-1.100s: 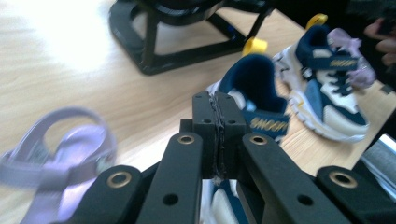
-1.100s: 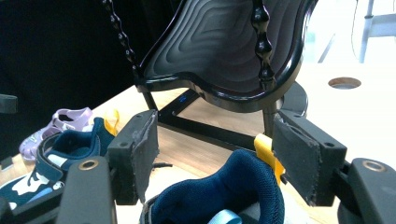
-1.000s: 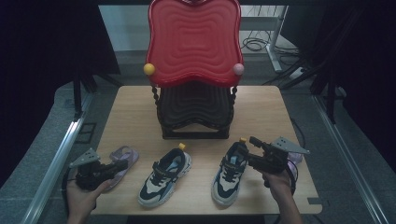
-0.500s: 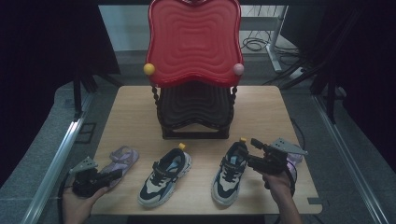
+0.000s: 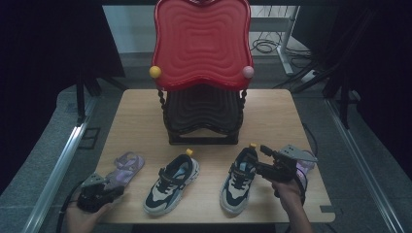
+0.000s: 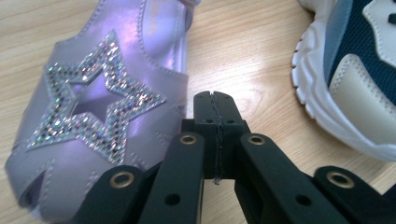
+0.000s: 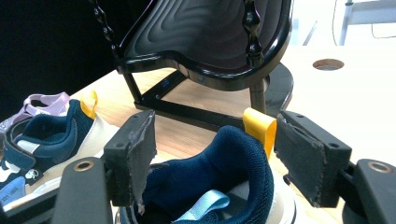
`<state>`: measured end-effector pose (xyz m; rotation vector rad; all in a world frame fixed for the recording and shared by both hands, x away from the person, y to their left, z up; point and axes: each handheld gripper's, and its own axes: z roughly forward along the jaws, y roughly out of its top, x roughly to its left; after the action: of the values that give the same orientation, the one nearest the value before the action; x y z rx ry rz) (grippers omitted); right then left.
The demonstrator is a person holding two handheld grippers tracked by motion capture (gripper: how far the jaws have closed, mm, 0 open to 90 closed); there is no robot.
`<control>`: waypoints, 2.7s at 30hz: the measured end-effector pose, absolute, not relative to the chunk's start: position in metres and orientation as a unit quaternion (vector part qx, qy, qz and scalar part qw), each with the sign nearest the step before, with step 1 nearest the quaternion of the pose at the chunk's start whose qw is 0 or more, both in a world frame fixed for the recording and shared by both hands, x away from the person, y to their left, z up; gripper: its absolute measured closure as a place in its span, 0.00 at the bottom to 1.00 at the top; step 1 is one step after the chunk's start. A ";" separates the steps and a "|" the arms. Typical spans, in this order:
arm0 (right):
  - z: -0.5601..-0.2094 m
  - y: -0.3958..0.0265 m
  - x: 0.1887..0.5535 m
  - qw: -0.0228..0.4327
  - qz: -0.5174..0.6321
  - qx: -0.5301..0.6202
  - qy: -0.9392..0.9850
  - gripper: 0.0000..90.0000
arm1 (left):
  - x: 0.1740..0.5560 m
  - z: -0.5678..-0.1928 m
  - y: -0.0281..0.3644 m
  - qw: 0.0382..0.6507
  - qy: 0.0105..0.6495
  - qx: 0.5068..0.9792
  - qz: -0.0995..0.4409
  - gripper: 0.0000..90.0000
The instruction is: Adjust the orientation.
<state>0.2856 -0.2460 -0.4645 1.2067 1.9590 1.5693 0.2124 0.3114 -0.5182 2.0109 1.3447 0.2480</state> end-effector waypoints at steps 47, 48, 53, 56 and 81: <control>-0.474 -0.250 0.286 0.181 0.540 0.441 0.693 0.35 | 0.213 -0.518 0.349 0.319 0.577 0.741 0.127 1.00; -0.474 -0.250 0.286 0.181 0.540 0.441 0.693 0.35 | 0.214 -0.519 0.350 0.319 0.577 0.741 0.126 1.00; -0.475 -0.247 0.286 0.179 0.539 0.441 0.695 0.35 | 0.220 -0.522 0.358 0.315 0.591 0.732 0.128 1.00; -0.476 -0.247 0.287 0.178 0.538 0.442 0.696 0.35 | 0.223 -0.523 0.361 0.317 0.595 0.728 0.127 1.00; -0.477 -0.250 0.286 0.180 0.533 0.450 0.694 0.35 | 0.249 -0.516 0.369 0.328 0.585 0.733 0.114 1.00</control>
<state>0.2855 -0.2501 -0.4774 1.2709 1.9594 1.5055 0.2488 0.3686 -0.5159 1.9194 1.5327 0.2973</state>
